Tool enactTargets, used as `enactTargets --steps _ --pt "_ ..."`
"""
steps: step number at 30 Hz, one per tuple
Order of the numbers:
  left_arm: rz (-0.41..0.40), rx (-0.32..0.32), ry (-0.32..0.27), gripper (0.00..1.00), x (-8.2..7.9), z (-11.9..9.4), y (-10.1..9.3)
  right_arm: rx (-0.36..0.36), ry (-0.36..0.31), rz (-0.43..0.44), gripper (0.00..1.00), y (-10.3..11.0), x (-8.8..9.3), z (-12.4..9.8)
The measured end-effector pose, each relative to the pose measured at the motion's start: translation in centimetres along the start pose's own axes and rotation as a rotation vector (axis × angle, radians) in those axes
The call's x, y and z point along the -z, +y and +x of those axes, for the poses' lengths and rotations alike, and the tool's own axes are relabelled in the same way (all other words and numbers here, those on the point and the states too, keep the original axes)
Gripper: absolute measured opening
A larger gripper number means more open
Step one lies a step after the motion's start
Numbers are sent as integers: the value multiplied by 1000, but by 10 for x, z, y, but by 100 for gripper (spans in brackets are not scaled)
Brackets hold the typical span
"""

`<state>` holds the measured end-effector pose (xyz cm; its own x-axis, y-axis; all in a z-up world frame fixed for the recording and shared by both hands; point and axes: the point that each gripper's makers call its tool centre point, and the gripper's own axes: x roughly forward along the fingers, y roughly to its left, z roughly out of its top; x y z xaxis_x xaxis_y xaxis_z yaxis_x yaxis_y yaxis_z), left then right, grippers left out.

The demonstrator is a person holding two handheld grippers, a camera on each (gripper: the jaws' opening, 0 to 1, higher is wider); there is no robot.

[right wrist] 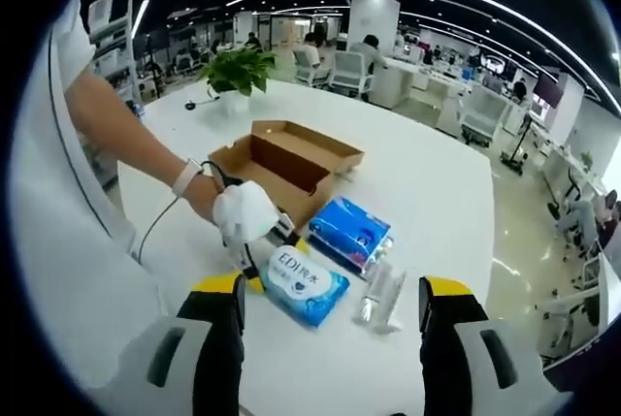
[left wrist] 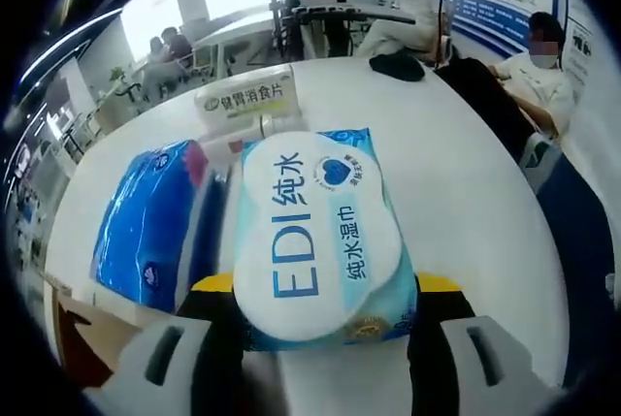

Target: Operate the shoe box by opening the lid, removing the specified soft item, and placing it in the target area until the item is outside and the box remains undamaged.

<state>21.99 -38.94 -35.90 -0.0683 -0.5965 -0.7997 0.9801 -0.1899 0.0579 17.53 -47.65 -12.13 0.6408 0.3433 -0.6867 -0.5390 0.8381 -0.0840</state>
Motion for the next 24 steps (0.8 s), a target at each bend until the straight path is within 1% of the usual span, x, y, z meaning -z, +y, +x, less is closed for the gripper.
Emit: enactTargets --steps 5,8,15,20,24 --pt "7 3 3 69 -1 1 2 -2 1 0 74 0 0 2" --pt "44 6 28 69 -2 2 2 -3 0 1 74 1 -1 3" --pt "29 7 28 69 -3 4 4 -4 1 2 74 2 -1 4" --pt "34 5 36 69 -6 7 8 -4 2 3 74 3 1 4" --pt "23 0 33 69 -8 8 12 -5 2 4 74 3 2 4"
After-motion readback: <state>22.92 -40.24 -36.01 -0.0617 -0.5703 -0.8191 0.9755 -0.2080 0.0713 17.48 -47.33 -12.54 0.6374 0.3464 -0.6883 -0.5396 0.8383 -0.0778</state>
